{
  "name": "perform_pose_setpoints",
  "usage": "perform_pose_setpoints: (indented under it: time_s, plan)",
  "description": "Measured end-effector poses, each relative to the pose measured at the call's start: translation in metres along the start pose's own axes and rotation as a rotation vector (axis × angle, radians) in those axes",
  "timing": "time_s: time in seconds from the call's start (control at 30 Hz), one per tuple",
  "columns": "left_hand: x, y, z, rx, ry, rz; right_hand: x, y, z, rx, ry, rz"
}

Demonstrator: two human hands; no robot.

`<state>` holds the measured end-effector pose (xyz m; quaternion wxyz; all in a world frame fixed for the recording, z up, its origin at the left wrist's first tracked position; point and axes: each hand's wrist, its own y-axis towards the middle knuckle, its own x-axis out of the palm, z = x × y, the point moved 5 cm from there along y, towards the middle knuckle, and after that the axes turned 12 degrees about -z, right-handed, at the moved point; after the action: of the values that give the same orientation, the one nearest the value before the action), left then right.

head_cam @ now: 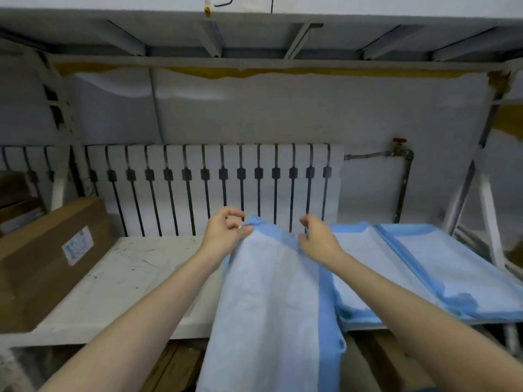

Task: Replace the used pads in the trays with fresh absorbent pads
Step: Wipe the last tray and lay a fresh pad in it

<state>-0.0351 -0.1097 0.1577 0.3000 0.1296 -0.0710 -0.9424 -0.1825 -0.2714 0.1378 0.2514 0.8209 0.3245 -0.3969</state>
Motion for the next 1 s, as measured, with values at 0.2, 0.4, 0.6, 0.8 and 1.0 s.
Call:
perform_pose_setpoints:
  time_s: [0.2, 0.4, 0.6, 0.8, 1.0]
  plan:
    - [0.023, 0.002, 0.003, 0.107, 0.147, -0.026, 0.01, -0.024, -0.07, -0.568, -0.002, 0.126]
    - [0.026, -0.002, -0.003, 0.145, 0.233, -0.03, 0.016, -0.022, -0.055, -0.595, -0.085, 0.235]
    - [0.029, -0.004, -0.006, 0.204, 0.525, -0.018, 0.028, -0.013, -0.049, -0.377, 0.281, -0.001]
    - [0.024, -0.004, -0.014, 0.19, 0.633, 0.035, 0.031, -0.01, -0.026, -0.138, 0.821, -0.078]
    - [0.034, -0.004, -0.008, 0.22, 0.657, -0.039, 0.028, -0.017, -0.045, -0.487, 0.259, -0.231]
